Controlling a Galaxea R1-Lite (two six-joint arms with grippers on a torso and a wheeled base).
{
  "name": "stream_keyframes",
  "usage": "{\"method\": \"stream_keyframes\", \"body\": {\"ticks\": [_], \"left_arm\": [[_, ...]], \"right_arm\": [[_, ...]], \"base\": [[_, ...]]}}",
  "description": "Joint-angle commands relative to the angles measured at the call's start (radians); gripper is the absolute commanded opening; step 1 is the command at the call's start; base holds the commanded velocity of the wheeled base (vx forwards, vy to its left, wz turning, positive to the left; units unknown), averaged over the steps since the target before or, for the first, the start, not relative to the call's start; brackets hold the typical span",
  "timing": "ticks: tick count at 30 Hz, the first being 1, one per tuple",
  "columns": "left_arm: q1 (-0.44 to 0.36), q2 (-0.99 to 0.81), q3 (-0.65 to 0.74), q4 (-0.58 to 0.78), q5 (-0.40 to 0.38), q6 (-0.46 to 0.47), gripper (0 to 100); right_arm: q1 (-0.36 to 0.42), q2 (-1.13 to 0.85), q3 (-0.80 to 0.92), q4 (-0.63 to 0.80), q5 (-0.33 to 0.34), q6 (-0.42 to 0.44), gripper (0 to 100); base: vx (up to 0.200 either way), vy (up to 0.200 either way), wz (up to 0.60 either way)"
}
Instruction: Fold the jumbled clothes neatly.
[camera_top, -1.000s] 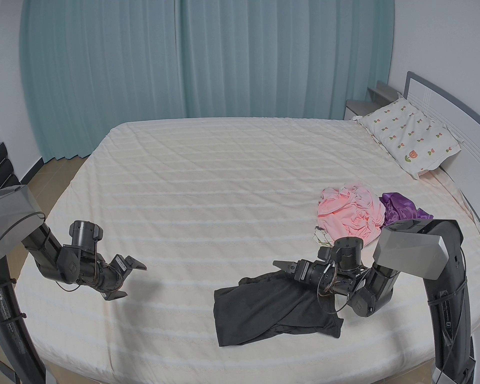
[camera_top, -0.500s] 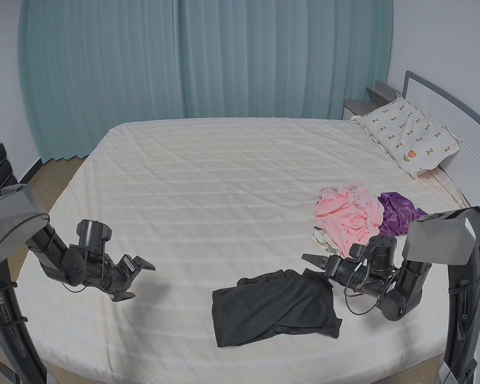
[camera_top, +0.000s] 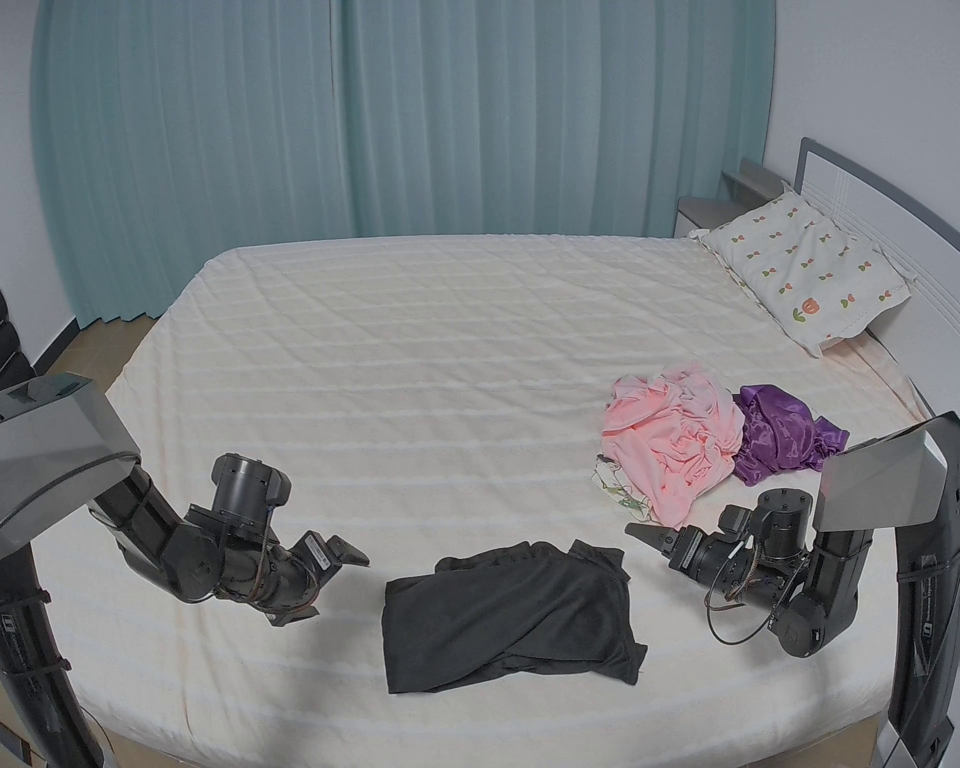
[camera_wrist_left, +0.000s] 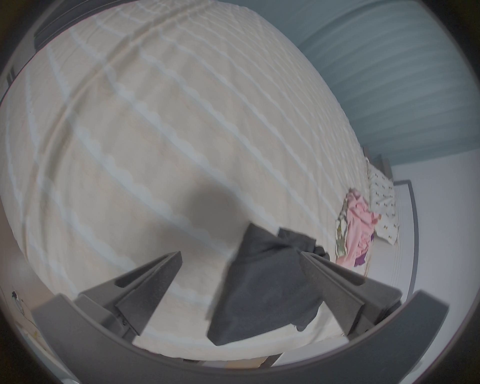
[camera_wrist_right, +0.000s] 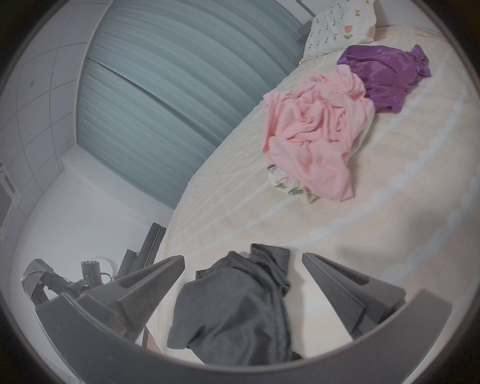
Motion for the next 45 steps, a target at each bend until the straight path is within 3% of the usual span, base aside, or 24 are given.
{"method": "stream_keyframes", "body": {"ticks": [1, 5, 7, 9, 13, 38, 39, 45], "left_arm": [[-0.042, 0.024, 0.032, -0.009, 0.035, 0.014, 100], [-0.062, 0.072, 0.089, -0.135, 0.07, 0.095, 100], [-0.062, 0.072, 0.089, -0.135, 0.07, 0.095, 100], [-0.091, 0.145, 0.181, -0.35, 0.13, 0.21, 100], [-0.133, 0.191, 0.248, -0.503, 0.147, 0.241, 100], [-0.254, 0.21, 0.241, -0.516, 0.165, 0.265, 100], [-0.254, 0.21, 0.241, -0.516, 0.168, 0.265, 0], [-0.254, 0.207, 0.256, -0.522, 0.173, 0.264, 0]], "right_arm": [[0.004, 0.011, 0.003, -0.008, 0.0, 0.0, 100], [0.009, 0.016, 0.004, -0.008, 0.0, 0.0, 100], [0.009, 0.016, 0.004, -0.008, 0.0, 0.0, 100], [0.009, 0.019, 0.004, -0.008, 0.0, 0.0, 100], [0.007, 0.022, 0.004, -0.008, 0.0, 0.0, 100], [0.007, 0.016, 0.009, -0.01, 0.0, 0.0, 100], [0.007, 0.016, 0.009, -0.01, 0.0, 0.0, 100], [0.007, 0.019, 0.01, -0.01, 0.0, 0.0, 100]], "base": [[0.0, 0.0, 0.0], [0.0, 0.0, 0.0], [0.0, 0.0, 0.0], [0.0, 0.0, 0.0], [0.0, 0.0, 0.0], [0.0, 0.0, 0.0], [0.0, 0.0, 0.0], [0.0, 0.0, 0.0]]}}
